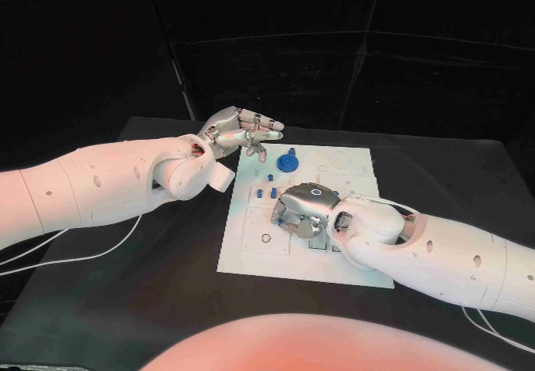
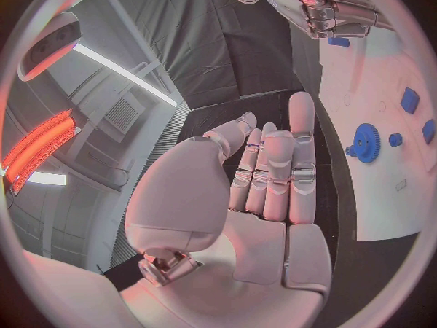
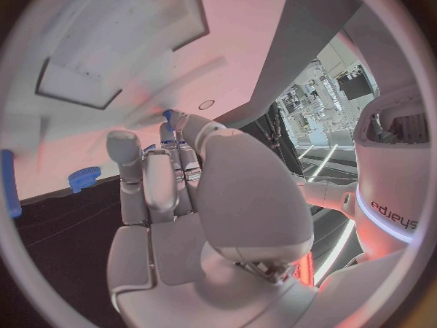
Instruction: Assemble the parts on the task board
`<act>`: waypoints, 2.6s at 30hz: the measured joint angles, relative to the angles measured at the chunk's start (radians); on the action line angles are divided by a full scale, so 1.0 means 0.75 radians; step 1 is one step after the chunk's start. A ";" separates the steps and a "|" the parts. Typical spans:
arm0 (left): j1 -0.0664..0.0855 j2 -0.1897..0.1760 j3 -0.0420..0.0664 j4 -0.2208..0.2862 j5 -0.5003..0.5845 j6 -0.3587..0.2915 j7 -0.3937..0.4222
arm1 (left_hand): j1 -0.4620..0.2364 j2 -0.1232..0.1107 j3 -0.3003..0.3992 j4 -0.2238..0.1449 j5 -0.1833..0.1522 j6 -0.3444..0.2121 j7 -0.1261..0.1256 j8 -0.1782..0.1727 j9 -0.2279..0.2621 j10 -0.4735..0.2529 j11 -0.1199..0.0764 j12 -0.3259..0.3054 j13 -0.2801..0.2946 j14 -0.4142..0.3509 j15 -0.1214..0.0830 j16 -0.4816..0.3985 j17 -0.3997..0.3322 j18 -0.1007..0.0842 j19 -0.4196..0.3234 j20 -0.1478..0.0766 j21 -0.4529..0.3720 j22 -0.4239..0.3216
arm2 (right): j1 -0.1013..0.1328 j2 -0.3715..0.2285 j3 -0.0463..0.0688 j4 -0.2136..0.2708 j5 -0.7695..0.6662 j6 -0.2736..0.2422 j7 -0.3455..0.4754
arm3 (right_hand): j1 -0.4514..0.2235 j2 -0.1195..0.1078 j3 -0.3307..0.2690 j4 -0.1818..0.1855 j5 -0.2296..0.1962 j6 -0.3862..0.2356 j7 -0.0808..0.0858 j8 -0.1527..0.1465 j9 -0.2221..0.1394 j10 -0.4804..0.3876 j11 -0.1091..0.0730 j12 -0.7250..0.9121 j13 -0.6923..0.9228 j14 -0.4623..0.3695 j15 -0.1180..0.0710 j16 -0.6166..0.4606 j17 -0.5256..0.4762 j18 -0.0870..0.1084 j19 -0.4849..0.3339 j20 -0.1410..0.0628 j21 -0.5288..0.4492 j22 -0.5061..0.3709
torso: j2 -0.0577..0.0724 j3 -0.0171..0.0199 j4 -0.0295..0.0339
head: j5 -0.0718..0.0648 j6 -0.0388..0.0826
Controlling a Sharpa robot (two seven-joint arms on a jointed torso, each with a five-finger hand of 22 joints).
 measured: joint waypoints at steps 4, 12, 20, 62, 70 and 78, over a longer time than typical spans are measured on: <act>0.000 0.000 0.000 0.000 0.000 0.001 -0.001 | 0.000 0.000 0.000 0.000 0.000 0.000 0.000 0.000 0.000 0.000 0.000 0.000 0.000 0.000 0.000 0.000 0.000 0.000 0.000 0.000 0.000 0.000 | -0.001 0.002 -0.001 -0.004 -0.007 0.001 -0.004 | -0.036 -0.017 -0.008 0.001 0.001 -0.049 0.008 0.000 -0.009 -0.049 0.008 -0.026 -0.003 0.004 0.010 0.000 -0.014 0.000 -0.028 0.011 -0.011 -0.035 | 0.000 0.0001 0.0000 | 0.001 0.000; 0.000 0.000 0.000 0.000 0.000 0.008 -0.006 | 0.000 0.000 -0.004 -0.004 0.000 0.000 0.000 0.005 0.000 0.000 0.000 0.000 0.000 0.000 0.000 0.000 -0.003 0.000 -0.004 0.004 0.000 -0.002 | -0.006 -0.008 -0.004 0.001 -0.020 -0.045 -0.027 | -0.089 -0.054 -0.054 0.000 0.001 -0.094 0.024 0.000 -0.009 -0.211 0.042 -0.065 -0.013 0.002 0.036 -0.084 -0.107 0.022 -0.155 0.036 -0.118 -0.217 | -0.001 0.0008 0.0000 | 0.001 0.001; 0.000 0.000 0.000 -0.003 0.000 0.015 -0.012 | 0.000 0.000 -0.004 -0.004 0.000 0.000 0.000 0.005 0.000 0.000 0.000 0.000 0.000 0.000 0.000 0.000 -0.003 0.000 -0.004 0.004 0.000 -0.001 | -0.007 -0.059 -0.004 0.054 -0.021 -0.125 -0.037 | -0.109 -0.051 -0.095 0.002 0.016 -0.105 0.027 0.000 -0.006 -0.240 0.045 -0.031 -0.006 0.002 0.036 -0.074 -0.110 0.022 -0.163 0.045 -0.134 -0.226 | -0.002 0.0015 -0.0006 | 0.001 0.005; -0.006 0.000 -0.009 -0.011 0.000 0.041 -0.023 | 0.000 0.000 -0.007 0.000 0.000 0.000 0.000 0.005 0.000 0.000 0.000 0.000 0.000 0.000 0.000 0.000 -0.003 0.000 -0.004 0.004 0.000 -0.002 | 0.078 -0.343 0.069 0.129 -0.031 -0.067 -0.202 | -0.115 -0.042 -0.446 0.174 -0.127 -0.263 0.062 0.000 -0.007 -0.252 0.057 0.118 -0.011 -0.002 0.050 -0.048 -0.156 0.021 -0.064 0.050 -0.135 -0.193 | 0.000 0.0005 0.0013 | -0.057 0.054; -0.006 -0.002 -0.009 -0.010 0.000 0.041 -0.023 | 0.000 0.000 -0.007 0.000 0.000 0.000 0.000 0.005 0.000 0.000 0.000 0.000 0.000 0.000 0.000 0.000 -0.003 0.000 -0.004 0.004 0.000 -0.002 | 0.078 -0.333 0.069 0.103 -0.037 0.008 -0.238 | -0.070 0.003 -0.445 0.185 -0.127 -0.210 0.039 0.000 -0.003 -0.235 0.039 0.130 -0.011 -0.002 0.050 -0.042 -0.157 0.021 -0.047 0.042 -0.135 -0.175 | 0.000 0.0008 0.0010 | -0.059 0.055; -0.006 -0.002 -0.009 -0.011 0.000 0.041 -0.023 | 0.000 0.000 -0.007 0.000 0.000 0.000 0.000 0.005 0.000 0.000 0.000 0.000 0.000 0.000 0.000 0.000 -0.003 0.000 -0.004 0.004 0.000 -0.002 | 0.078 -0.319 0.069 0.081 -0.038 0.066 -0.258 | -0.044 0.028 -0.427 0.202 -0.111 -0.153 0.020 0.005 -0.003 -0.175 0.019 0.137 -0.012 -0.002 0.040 -0.026 -0.147 0.021 -0.028 0.033 -0.125 -0.154 | -0.001 0.0010 -0.0005 | -0.061 0.055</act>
